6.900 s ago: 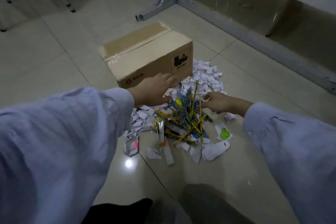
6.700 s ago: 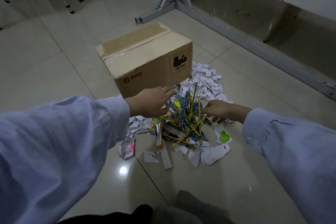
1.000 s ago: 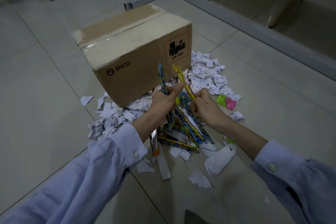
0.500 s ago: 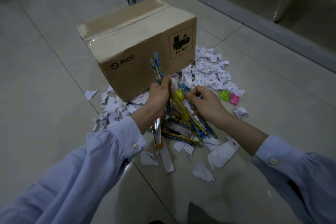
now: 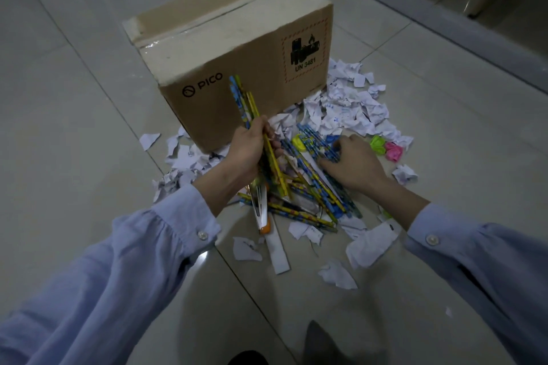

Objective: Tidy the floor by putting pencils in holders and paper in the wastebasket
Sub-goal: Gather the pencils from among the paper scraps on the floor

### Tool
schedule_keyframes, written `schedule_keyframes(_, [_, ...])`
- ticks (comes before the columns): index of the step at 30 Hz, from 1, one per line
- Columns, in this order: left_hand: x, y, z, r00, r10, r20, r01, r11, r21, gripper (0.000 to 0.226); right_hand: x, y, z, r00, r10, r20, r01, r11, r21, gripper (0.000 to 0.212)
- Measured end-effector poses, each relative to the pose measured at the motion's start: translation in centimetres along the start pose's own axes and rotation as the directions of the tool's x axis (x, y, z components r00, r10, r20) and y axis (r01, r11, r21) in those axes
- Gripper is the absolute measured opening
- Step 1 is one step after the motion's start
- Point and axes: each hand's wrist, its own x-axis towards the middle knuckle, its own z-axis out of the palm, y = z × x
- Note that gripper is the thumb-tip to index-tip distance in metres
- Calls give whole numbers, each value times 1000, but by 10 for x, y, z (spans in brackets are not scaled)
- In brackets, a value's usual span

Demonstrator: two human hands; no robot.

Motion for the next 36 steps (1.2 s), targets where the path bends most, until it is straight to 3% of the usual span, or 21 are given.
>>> schedule_keyframes(7, [-3,-1,-6,1000,-14,27,13,999,47,35,10,-15,-8,980,16,200,3,995,-97,58])
schedule_keyframes(21, [-7,1,-4,999,-40,17,39,998,55,34,13,0,-12,959,70,275,-99,991,91,34])
schedule_keyframes(24, [-9,2,-4,999,-45,17,44,997,56,34,14,3,-20,962,83,260,-115,987,113,38])
schedule_keyframes(29, [-11,4,-5,999,-43,10,42,998,49,34,11,6,-35,982,75,173,-97,988,122,23])
schedule_keyframes(31, [-12,4,-6,999,-43,14,42,998,50,35,10,7,-38,989,66,136,-84,988,127,31])
schedule_keyframes(36, [-13,5,-9,999,-44,12,44,999,30,35,7,6,-44,988,127,86,-147,947,286,24])
